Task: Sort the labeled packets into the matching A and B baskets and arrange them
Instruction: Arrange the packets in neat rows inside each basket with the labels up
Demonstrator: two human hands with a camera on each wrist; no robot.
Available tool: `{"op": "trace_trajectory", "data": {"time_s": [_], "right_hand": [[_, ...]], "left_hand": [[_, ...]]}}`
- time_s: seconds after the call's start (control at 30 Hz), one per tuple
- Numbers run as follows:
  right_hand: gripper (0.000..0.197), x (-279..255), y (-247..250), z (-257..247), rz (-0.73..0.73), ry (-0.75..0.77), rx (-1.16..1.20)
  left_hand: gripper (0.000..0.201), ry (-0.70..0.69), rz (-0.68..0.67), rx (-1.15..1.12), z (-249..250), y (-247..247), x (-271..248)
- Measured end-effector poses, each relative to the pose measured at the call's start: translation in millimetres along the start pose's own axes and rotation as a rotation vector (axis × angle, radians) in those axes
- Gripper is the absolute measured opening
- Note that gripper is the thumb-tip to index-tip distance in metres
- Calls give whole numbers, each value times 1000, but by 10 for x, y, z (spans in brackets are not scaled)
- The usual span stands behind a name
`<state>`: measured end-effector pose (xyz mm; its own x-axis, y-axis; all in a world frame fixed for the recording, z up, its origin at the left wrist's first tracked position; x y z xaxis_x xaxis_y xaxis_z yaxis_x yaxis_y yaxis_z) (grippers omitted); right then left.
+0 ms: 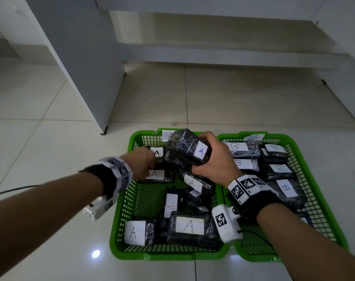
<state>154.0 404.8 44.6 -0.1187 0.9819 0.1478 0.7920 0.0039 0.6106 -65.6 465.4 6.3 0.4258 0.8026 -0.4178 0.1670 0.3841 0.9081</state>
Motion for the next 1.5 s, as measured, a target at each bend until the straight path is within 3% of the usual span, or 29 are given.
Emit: {"op": "trace_trajectory", "data": {"time_s": [0.13, 0.2, 0.33, 0.5, 0.63, 0.77, 0.83, 0.93, 1.0, 1.23, 1.5], "right_hand": [[77, 128, -242, -173, -120, 17, -38], [77, 213, -420, -263, -206, 39, -98], [73, 334, -768, -363, -348, 57, -237], [70, 347, -1044, -356, -397, 114, -291], [67, 347, -990, -331, -284, 107, -242], [70, 367, -690, -304, -43, 55, -83], [71, 345, -513, -247, 46, -7, -50], [75, 271, -363, -169, 34, -68, -62], [74, 204, -324, -129, -1, -79, -89], [79, 29, -279, 48, -103, -109, -156], [70, -26, -320, 179, -158, -110, -244]], "left_hand": [[22, 129, 367, -319, -492, 497, -117], [25, 115, 434, -398, -652, 516, -212], [47, 90, 360, -411, -752, 251, -324], [49, 30, 366, -440, -798, 49, -360], [62, 62, 407, -422, -824, -5, -396], [62, 16, 461, -218, -594, 45, -411], [57, -68, 411, -80, -399, 38, -368], [58, -226, 267, 153, -118, -61, -265], [52, -287, 249, 277, -14, -114, -209], [60, -168, 237, 219, -153, -90, -105], [60, -17, 222, 444, -15, -158, -45]]}}
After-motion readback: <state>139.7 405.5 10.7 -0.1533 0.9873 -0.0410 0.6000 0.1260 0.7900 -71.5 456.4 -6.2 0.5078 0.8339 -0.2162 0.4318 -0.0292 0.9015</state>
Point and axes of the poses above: each hand's wrist, its own x-axis towards the middle knuckle, its own y-axis out of the back of the hand, z = x × y, the point moved 4 cm from there along x, towards the middle knuckle, and after that the axes turned 10 degrees about y, right-handed, at the moved point
